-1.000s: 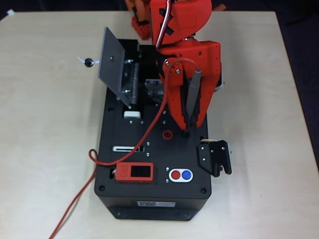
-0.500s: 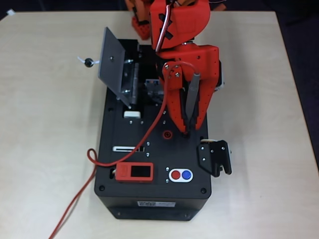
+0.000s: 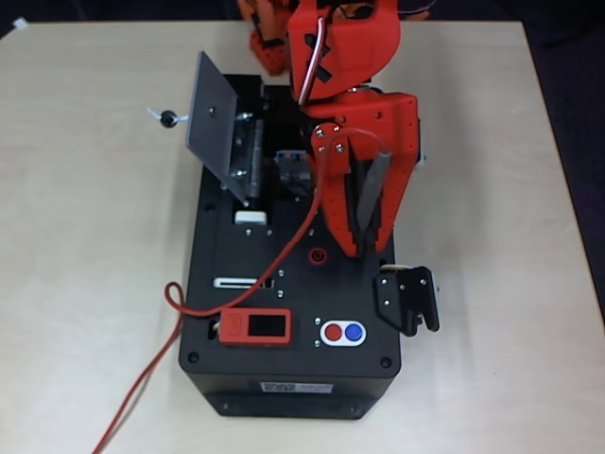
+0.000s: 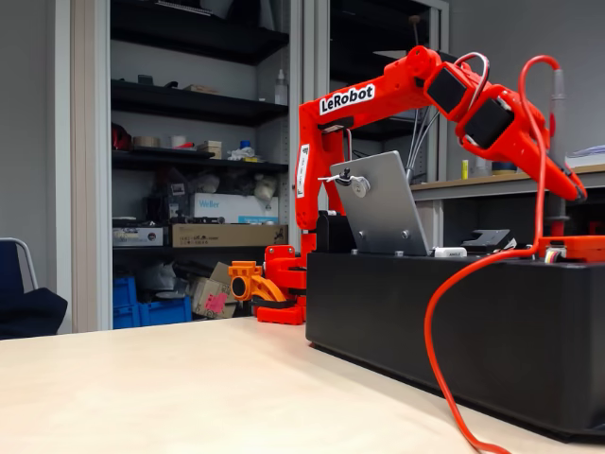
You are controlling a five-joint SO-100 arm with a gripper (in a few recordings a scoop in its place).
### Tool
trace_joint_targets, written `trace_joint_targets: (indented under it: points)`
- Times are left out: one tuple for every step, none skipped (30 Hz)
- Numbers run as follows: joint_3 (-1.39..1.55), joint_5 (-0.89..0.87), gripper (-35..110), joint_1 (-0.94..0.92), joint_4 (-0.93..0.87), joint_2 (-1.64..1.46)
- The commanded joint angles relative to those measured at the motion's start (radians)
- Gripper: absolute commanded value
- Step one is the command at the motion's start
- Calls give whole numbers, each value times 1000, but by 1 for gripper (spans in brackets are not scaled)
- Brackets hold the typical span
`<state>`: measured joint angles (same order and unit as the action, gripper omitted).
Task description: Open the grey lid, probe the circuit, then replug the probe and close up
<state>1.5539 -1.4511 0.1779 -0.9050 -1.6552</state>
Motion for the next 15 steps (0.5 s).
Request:
trace_joint_targets:
  points:
    - [15, -26, 3, 32, 2, -31]
    - [17, -37, 6, 37, 5, -31]
    - [21, -40, 9, 40, 18, -31]
    - [21, -43, 11, 43, 21, -31]
    - [23, -49, 13, 44, 23, -31]
    - [26, -48, 15, 48, 34, -31]
    - [26, -48, 17, 49, 34, -31]
    - [26, -43, 20, 51, 37, -32]
    - [26, -37, 21, 52, 41, -32]
    - [26, -38, 22, 52, 38, -35]
    - [26, -37, 23, 52, 35, -38]
    - [26, -32, 23, 51, 31, -41]
    - [26, -28, 23, 51, 25, -44]
    - [25, -28, 24, 51, 15, -49]
    - [25, -29, 24, 52, 8, -54]
